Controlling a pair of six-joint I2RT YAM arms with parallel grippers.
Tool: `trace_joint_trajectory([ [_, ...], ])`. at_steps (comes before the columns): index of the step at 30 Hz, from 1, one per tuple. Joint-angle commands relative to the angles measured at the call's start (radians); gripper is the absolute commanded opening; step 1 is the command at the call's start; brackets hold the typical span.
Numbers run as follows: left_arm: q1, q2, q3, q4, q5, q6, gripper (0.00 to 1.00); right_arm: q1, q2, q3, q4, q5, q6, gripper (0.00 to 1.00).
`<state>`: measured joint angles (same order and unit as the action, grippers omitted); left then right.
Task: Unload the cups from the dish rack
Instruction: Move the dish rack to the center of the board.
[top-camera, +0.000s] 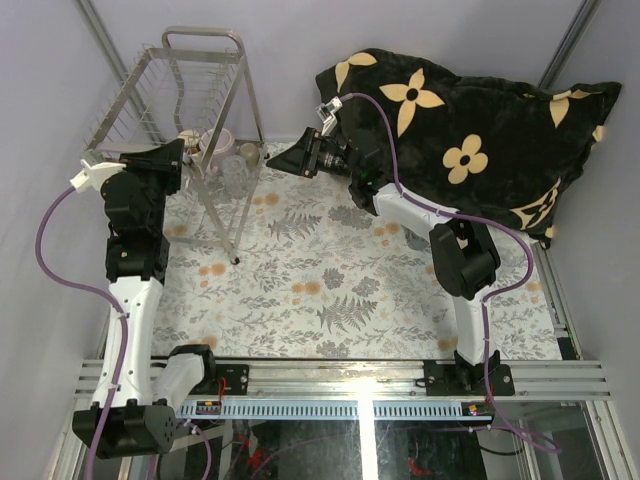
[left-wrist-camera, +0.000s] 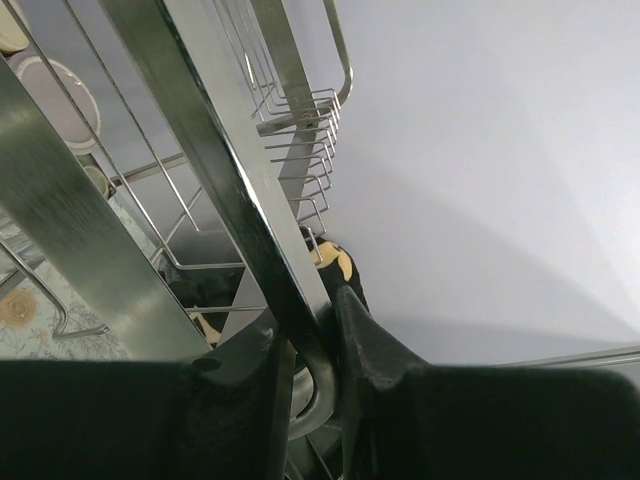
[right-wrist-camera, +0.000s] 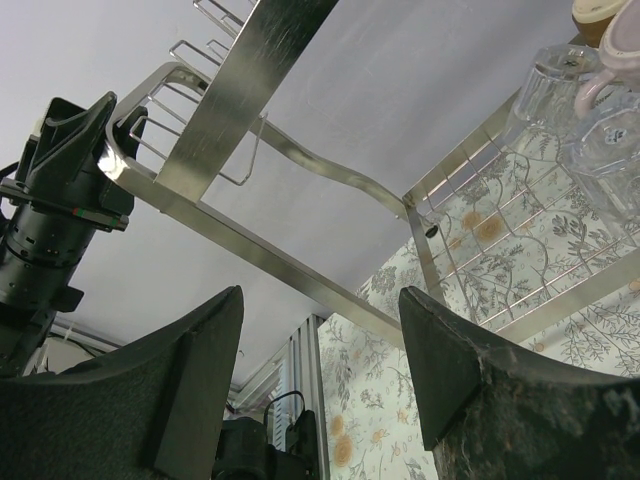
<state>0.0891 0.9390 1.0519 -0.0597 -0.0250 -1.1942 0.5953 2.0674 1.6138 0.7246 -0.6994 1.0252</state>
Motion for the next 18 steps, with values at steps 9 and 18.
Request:
trace_joint_trajectory([
  [9, -0.007, -0.066, 0.169, -0.001, 0.085, 0.116, 0.00, -0.005, -0.060, 0.032, 0.055, -0.012, -0.004, 0.71],
  [18, -0.007, -0.117, 0.195, -0.078, 0.091, 0.112, 0.00, -0.005, -0.062, 0.032, 0.051, -0.015, -0.005, 0.71],
])
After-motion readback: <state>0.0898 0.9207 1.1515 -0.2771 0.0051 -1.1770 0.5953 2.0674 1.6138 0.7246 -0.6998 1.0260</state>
